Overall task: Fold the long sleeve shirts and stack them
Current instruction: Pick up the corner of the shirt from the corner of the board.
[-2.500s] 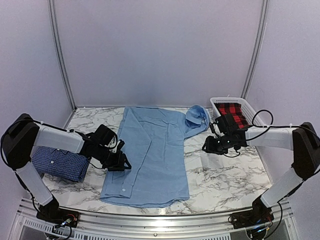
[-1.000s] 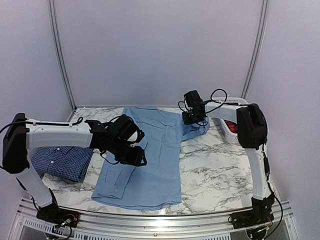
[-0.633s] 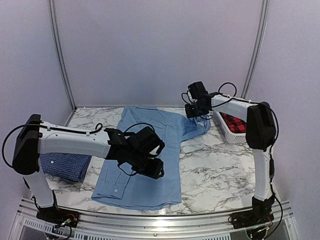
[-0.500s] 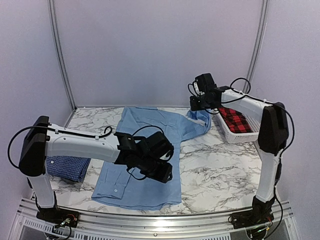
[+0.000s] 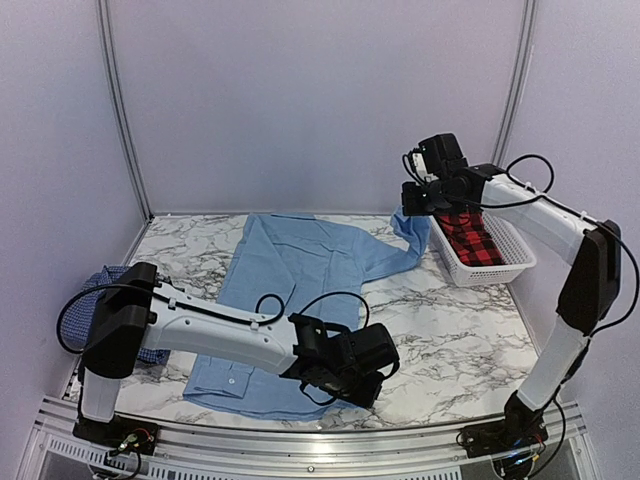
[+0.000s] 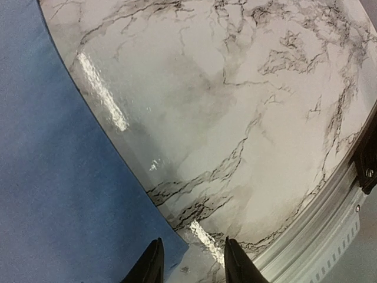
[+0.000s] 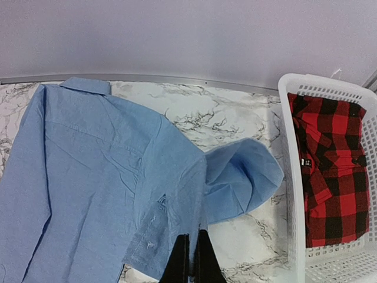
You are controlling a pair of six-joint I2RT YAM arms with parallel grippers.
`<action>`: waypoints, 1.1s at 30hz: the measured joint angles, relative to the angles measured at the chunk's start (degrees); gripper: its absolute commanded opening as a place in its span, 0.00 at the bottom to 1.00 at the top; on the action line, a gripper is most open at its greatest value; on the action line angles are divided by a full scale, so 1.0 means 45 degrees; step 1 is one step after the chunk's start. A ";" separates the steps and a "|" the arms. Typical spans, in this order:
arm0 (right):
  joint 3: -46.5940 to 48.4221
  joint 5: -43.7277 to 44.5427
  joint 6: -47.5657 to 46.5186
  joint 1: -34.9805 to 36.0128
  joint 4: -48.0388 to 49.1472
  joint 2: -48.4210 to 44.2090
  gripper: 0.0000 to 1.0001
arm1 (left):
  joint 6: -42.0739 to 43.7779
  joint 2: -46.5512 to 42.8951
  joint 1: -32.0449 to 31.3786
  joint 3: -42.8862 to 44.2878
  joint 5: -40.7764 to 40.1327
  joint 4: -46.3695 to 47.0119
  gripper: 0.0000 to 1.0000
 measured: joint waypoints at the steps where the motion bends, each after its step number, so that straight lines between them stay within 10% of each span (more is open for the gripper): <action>1: -0.0073 -0.0034 0.0039 -0.0005 -0.0107 -0.0121 0.00 | -0.0092 0.0063 -0.0112 0.0015 -0.0049 -0.0039 0.37; 12: -0.0345 -0.0461 0.0151 -0.0005 -0.0631 -0.1336 0.00 | -0.1049 0.1069 -0.0607 0.0850 -0.0797 -0.0806 0.34; 33: -0.0583 -0.0408 0.0175 0.0078 -0.0816 -0.1885 0.00 | -0.1792 0.1715 -0.0801 0.1807 -0.2137 -0.1763 0.00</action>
